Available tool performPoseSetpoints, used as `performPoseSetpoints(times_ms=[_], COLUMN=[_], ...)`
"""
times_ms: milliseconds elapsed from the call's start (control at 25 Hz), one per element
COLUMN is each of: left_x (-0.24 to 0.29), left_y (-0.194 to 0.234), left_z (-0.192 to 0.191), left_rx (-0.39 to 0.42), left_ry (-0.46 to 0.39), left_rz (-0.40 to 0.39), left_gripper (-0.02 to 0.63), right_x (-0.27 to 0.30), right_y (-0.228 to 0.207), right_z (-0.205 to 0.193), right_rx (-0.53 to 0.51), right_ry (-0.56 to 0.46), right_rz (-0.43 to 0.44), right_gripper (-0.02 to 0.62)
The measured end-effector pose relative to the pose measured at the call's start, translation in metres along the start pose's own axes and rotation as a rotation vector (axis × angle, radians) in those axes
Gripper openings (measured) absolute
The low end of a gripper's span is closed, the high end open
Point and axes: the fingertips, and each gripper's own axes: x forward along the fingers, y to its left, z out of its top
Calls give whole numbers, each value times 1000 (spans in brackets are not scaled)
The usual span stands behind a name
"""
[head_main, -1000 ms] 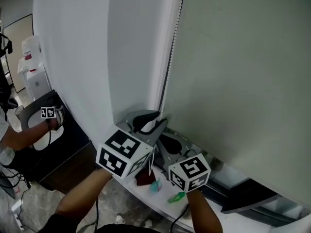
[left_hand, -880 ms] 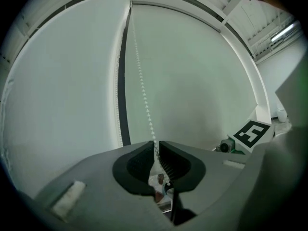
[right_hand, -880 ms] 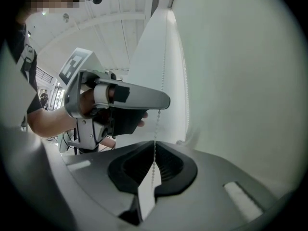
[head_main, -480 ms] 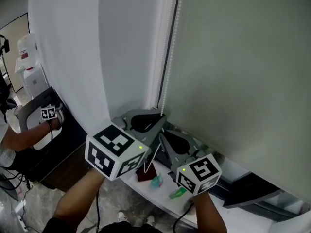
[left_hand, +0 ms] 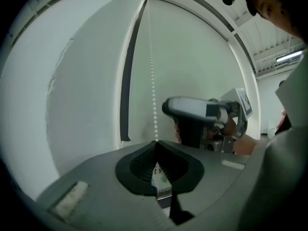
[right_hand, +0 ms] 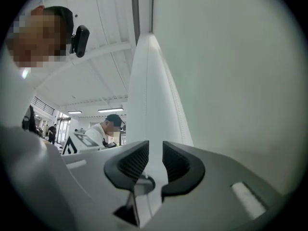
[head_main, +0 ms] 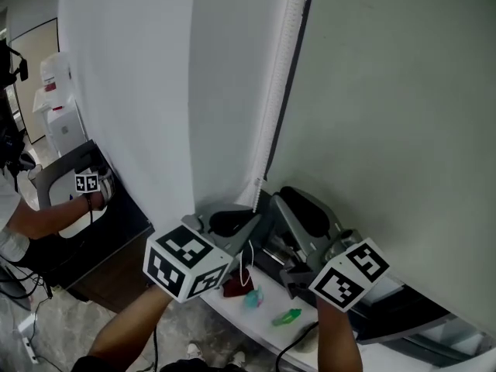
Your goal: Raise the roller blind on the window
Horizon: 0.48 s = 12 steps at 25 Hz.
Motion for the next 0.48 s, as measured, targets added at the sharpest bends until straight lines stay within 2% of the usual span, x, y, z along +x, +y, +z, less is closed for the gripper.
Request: performPoseSetpoints(times_ms=[200, 320, 480], left_x=[2, 3, 3], left_y=[3, 5, 0], left_z=[-25, -43, -55], left_rx=[15, 14, -5], left_ry=[47, 87, 92], left_rz=[16, 17, 6], left_gripper=[11, 12, 12], right_x=[23, 36, 47], right_y=[16, 24, 30], right_z=[21, 26, 28], right_rx=[0, -37, -74], right_ry=[5, 28, 54], right_rz=[85, 101, 111], right_gripper=[115, 124, 123])
